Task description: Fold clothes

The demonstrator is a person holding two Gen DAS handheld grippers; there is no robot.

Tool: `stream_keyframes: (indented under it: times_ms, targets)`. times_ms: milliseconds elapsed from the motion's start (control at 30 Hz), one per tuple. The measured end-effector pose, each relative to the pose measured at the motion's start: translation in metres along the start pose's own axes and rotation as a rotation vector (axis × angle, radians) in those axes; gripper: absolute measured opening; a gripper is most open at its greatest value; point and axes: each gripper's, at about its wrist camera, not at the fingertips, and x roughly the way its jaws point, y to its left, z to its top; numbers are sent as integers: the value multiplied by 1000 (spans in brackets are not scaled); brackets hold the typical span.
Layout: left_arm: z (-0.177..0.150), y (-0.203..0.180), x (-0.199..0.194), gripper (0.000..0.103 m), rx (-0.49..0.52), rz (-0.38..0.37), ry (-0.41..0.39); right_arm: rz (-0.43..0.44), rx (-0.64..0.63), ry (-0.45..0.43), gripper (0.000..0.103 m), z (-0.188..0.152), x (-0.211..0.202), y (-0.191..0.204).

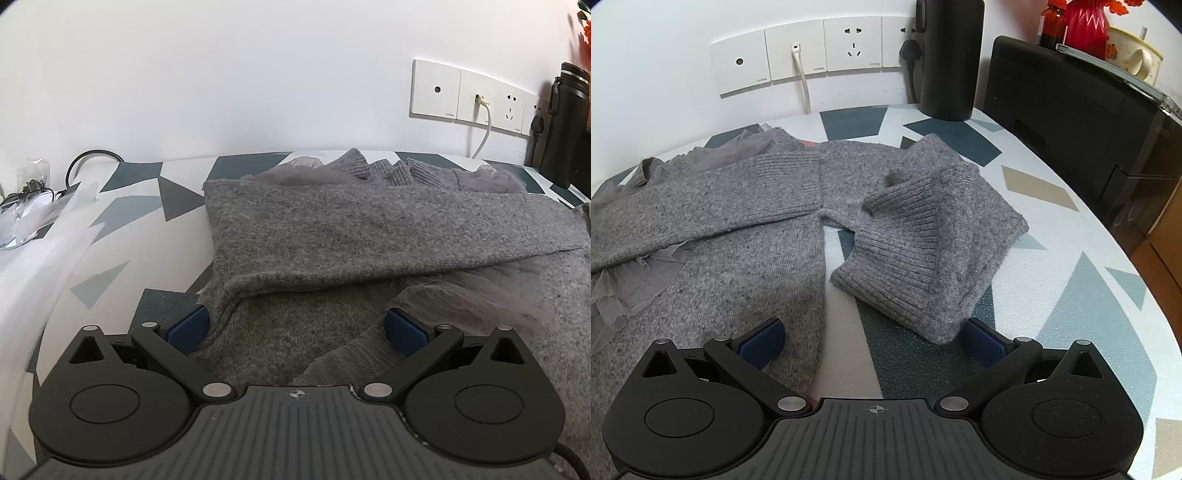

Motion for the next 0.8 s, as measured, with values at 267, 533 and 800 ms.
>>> stream_keyframes:
  times_ms: [267, 533, 800]
  targets:
    - [0, 1, 0, 103, -4, -6, -2, -1, 0, 1, 102, 0, 0, 0]
    - [0, 1, 0, 103, -4, -8, -3, -1, -1, 0, 102, 0, 1, 0]
    - [0, 1, 0, 103, -5, -8, -3, 2, -5, -11, 102, 0, 1, 0]
